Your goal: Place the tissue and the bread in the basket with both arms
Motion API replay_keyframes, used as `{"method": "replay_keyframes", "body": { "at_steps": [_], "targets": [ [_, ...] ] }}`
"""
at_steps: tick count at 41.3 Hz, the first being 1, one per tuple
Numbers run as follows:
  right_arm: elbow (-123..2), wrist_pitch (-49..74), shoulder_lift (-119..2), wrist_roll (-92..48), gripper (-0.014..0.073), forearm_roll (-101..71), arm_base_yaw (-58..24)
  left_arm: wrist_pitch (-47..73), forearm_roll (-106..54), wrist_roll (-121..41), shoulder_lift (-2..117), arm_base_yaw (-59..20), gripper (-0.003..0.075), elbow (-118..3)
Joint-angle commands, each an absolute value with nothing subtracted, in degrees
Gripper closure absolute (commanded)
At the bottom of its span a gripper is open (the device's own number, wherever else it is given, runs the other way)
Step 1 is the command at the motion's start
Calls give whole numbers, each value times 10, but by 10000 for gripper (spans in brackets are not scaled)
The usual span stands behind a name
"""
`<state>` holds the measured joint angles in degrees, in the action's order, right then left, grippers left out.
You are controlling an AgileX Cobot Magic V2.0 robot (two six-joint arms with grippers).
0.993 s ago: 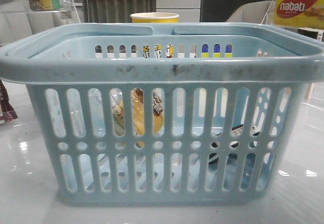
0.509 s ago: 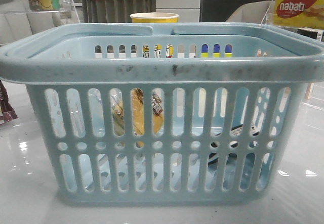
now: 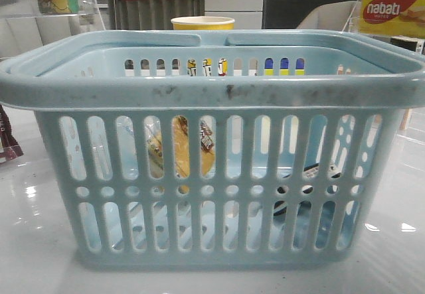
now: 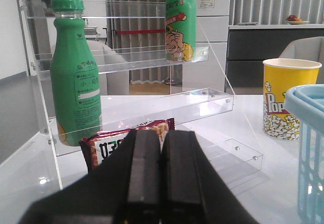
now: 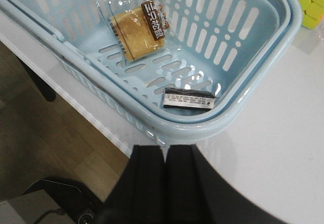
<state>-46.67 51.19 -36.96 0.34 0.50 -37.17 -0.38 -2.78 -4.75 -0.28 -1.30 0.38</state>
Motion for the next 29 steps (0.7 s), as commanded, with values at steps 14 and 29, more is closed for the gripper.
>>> {"method": "replay_keyframes", "body": {
  "at_steps": [14, 29],
  "targets": [
    [-481, 472, -363, 0, 536, 12, -370, -56, -27, -43, -12, -16, 627, 8],
    [-274, 254, -151, 0, 536, 18, -83, -56, -27, -43, -12, -15, 627, 8]
  ]
}}
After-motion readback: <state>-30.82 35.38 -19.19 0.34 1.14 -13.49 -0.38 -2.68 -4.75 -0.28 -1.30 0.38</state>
